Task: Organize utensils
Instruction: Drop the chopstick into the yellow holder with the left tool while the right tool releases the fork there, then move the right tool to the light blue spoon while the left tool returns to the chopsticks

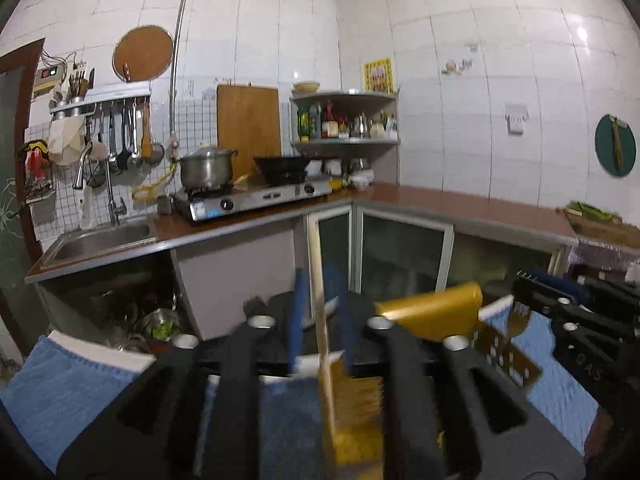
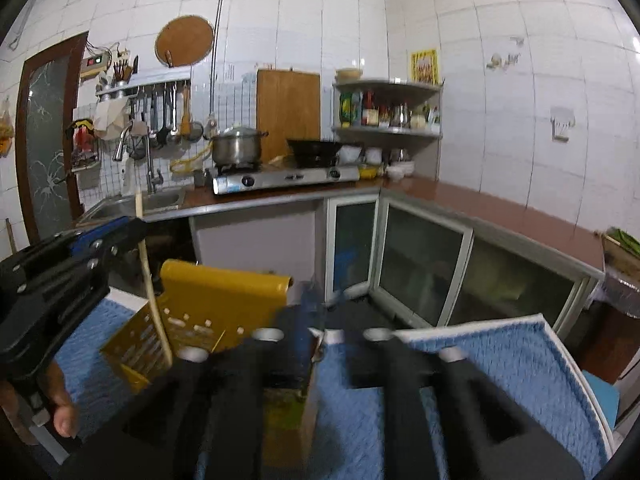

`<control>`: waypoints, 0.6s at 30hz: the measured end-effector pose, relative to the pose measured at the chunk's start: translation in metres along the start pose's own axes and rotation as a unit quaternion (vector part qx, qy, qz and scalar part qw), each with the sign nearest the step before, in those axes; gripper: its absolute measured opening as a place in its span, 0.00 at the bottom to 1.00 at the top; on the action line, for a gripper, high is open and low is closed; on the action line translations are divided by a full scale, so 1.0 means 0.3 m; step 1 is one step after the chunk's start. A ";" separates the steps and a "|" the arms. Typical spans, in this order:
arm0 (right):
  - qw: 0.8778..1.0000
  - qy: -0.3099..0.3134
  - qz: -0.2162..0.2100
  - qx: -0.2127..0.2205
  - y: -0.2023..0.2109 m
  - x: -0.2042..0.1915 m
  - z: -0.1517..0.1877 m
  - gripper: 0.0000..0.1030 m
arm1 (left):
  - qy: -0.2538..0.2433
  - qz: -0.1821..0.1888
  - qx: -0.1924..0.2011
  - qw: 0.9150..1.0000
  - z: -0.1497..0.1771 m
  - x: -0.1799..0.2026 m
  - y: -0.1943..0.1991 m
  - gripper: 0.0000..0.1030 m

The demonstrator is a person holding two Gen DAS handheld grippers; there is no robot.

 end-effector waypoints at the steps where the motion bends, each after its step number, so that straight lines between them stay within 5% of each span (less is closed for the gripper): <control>1: 1.000 -0.003 -0.001 0.003 0.015 0.003 -0.002 0.54 | 0.004 -0.002 -0.002 1.000 0.009 -0.009 0.024 0.36; 7: 1.000 -0.012 -0.003 0.000 0.132 0.043 -0.025 0.55 | 0.032 -0.008 -0.021 0.999 0.054 -0.064 0.185 0.60; 9: 1.000 -0.011 -0.003 -0.004 0.194 0.059 -0.016 0.59 | 0.048 -0.018 -0.021 0.998 0.065 -0.089 0.266 0.78; 12: 1.000 -0.018 -0.004 -0.012 0.283 0.087 0.014 0.64 | 0.067 -0.019 -0.021 0.997 0.088 -0.099 0.367 0.92; 18: 0.999 -0.009 -0.005 -0.038 0.429 0.114 0.140 0.70 | 0.067 -0.014 -0.038 0.997 0.161 -0.060 0.517 0.95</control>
Point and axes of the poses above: each gripper's, at about its wrist camera, not at the fingertips, and y roughly against the way its jaws point, x to its right, z to its underside, the point moved 10 cm from there along -y, roughly the way its jaws point, and after that the axes turned 12 degrees about z, right-handed, at the moved point
